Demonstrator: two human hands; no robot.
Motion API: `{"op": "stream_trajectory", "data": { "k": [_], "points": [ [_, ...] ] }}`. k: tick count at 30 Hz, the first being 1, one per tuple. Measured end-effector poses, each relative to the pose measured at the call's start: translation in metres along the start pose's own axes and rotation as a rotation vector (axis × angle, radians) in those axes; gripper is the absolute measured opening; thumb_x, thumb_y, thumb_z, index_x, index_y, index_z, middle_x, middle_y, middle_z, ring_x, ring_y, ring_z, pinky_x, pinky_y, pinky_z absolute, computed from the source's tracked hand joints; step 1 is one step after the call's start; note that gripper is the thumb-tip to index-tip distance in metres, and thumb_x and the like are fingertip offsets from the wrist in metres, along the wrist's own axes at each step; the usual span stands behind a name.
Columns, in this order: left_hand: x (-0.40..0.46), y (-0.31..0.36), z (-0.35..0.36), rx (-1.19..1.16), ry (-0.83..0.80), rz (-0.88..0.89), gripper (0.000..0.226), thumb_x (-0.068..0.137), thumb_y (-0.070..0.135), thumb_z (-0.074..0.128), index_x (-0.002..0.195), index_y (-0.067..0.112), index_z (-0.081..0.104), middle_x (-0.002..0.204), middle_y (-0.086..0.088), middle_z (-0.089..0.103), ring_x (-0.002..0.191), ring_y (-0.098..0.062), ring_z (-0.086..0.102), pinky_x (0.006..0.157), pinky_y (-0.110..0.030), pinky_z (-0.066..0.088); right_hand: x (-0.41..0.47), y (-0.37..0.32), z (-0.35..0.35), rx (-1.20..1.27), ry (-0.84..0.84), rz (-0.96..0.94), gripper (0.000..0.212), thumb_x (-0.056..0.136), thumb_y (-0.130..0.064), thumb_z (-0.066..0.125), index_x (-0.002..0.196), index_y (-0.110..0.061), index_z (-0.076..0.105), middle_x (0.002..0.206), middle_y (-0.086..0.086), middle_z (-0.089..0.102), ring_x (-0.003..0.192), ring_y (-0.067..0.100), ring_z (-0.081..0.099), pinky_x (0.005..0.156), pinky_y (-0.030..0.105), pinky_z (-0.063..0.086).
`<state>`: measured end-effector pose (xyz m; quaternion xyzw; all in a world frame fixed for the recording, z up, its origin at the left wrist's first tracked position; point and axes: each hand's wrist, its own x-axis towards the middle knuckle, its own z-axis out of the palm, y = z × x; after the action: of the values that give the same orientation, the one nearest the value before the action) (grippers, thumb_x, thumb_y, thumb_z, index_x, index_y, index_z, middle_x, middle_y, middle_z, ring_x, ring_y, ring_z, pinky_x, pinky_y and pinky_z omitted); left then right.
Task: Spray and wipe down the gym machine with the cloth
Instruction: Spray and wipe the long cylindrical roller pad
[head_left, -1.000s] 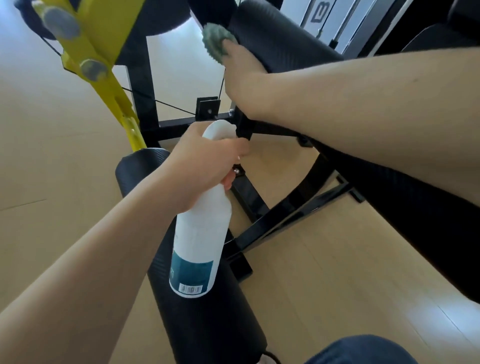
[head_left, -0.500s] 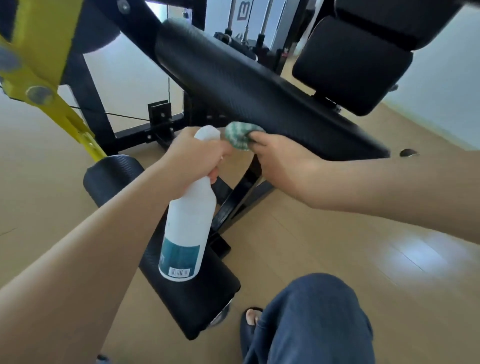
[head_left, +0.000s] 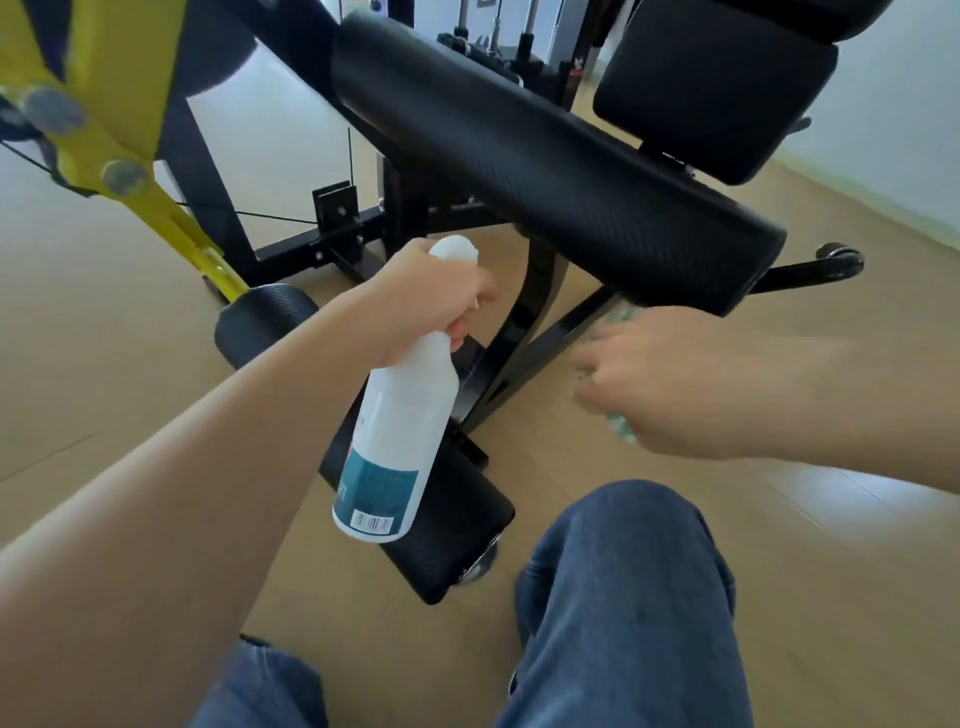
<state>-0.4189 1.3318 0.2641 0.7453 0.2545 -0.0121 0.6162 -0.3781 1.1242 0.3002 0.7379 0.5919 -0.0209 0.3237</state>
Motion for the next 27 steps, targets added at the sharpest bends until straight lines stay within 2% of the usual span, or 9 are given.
{"op": "stream_trajectory", "data": {
  "k": [1, 3, 6, 9, 11, 14, 18, 21, 27],
  "points": [
    [-0.001, -0.005, -0.009, 0.0, 0.008, -0.024, 0.049, 0.094, 0.016, 0.069, 0.139, 0.014, 0.05, 0.061, -0.003, 0.055, 0.041, -0.011, 0.045, 0.044, -0.021, 0.046, 0.015, -0.008, -0.013, 0.248, -0.026, 0.06, 0.03, 0.089, -0.01, 0.054, 0.112, -0.027, 0.061, 0.102, -0.005, 0.057, 0.09, 0.021, 0.06, 0.068, 0.034, 0.047],
    [-0.005, -0.022, -0.031, 0.008, 0.061, -0.051, 0.045, 0.094, 0.014, 0.069, 0.135, 0.009, 0.052, 0.055, -0.002, 0.053, 0.036, -0.012, 0.043, 0.04, -0.018, 0.041, 0.051, -0.018, -0.026, 0.725, 0.037, 0.203, 0.033, 0.097, -0.015, 0.05, 0.125, -0.033, 0.052, 0.102, -0.005, 0.06, 0.082, 0.014, 0.062, 0.067, 0.035, 0.055],
    [-0.015, -0.054, -0.059, 0.055, 0.146, -0.118, 0.009, 0.096, 0.009, 0.063, 0.095, 0.006, 0.054, 0.059, -0.008, 0.049, 0.033, -0.014, 0.041, 0.04, -0.018, 0.037, 0.106, -0.029, -0.006, 1.339, 0.158, 0.452, 0.032, 0.097, -0.023, 0.06, 0.128, -0.022, 0.052, 0.115, -0.001, 0.062, 0.092, 0.013, 0.064, 0.077, 0.032, 0.056],
    [-0.02, -0.096, -0.075, 0.071, 0.19, -0.201, 0.024, 0.096, 0.007, 0.064, 0.08, 0.013, 0.048, 0.068, -0.01, 0.053, 0.038, -0.017, 0.043, 0.051, -0.027, 0.042, 0.141, -0.051, 0.02, 2.032, 0.044, 0.599, 0.035, 0.096, -0.025, 0.068, 0.124, -0.006, 0.06, 0.117, 0.013, 0.072, 0.103, 0.027, 0.072, 0.081, 0.036, 0.061],
    [-0.022, -0.12, -0.081, 0.107, 0.214, -0.251, 0.021, 0.091, 0.01, 0.067, 0.078, 0.013, 0.05, 0.055, -0.005, 0.052, 0.041, -0.019, 0.042, 0.057, -0.03, 0.039, 0.156, -0.063, 0.035, 2.279, -0.056, 0.565, 0.033, 0.092, -0.017, 0.07, 0.12, 0.0, 0.066, 0.115, 0.015, 0.074, 0.107, 0.027, 0.072, 0.08, 0.033, 0.062],
    [-0.018, -0.146, -0.085, 0.091, 0.276, -0.316, 0.014, 0.087, 0.017, 0.067, 0.082, 0.012, 0.055, 0.05, -0.007, 0.051, 0.052, -0.024, 0.046, 0.063, -0.032, 0.043, 0.173, -0.07, 0.053, 2.386, -0.107, 0.556, 0.03, 0.091, -0.003, 0.065, 0.121, 0.001, 0.067, 0.118, 0.015, 0.073, 0.107, 0.027, 0.072, 0.081, 0.036, 0.061],
    [-0.007, -0.162, -0.083, 0.064, 0.312, -0.339, 0.014, 0.088, 0.024, 0.068, 0.093, 0.016, 0.058, 0.054, -0.006, 0.056, 0.055, -0.023, 0.052, 0.068, -0.038, 0.051, 0.191, -0.066, 0.065, 2.516, 0.041, 0.727, 0.022, 0.103, -0.024, 0.056, 0.119, -0.011, 0.065, 0.107, 0.013, 0.076, 0.098, 0.028, 0.075, 0.079, 0.043, 0.06],
    [0.002, -0.167, -0.082, 0.049, 0.342, -0.35, 0.015, 0.089, 0.026, 0.069, 0.093, 0.016, 0.059, 0.049, -0.003, 0.055, 0.052, -0.022, 0.052, 0.068, -0.037, 0.051, 0.201, -0.06, 0.072, 2.557, 0.121, 0.804, 0.035, 0.101, -0.041, 0.057, 0.117, -0.012, 0.068, 0.105, 0.01, 0.077, 0.095, 0.028, 0.075, 0.087, 0.048, 0.059],
    [0.015, -0.173, -0.081, 0.074, 0.372, -0.371, 0.02, 0.089, 0.031, 0.072, 0.096, 0.015, 0.061, 0.061, -0.007, 0.061, 0.059, -0.023, 0.056, 0.073, -0.041, 0.058, 0.21, -0.051, 0.071, 2.525, 0.354, 0.856, 0.036, 0.098, -0.044, 0.06, 0.113, -0.013, 0.068, 0.098, 0.007, 0.079, 0.088, 0.026, 0.077, 0.087, 0.051, 0.059]
  ]
}}
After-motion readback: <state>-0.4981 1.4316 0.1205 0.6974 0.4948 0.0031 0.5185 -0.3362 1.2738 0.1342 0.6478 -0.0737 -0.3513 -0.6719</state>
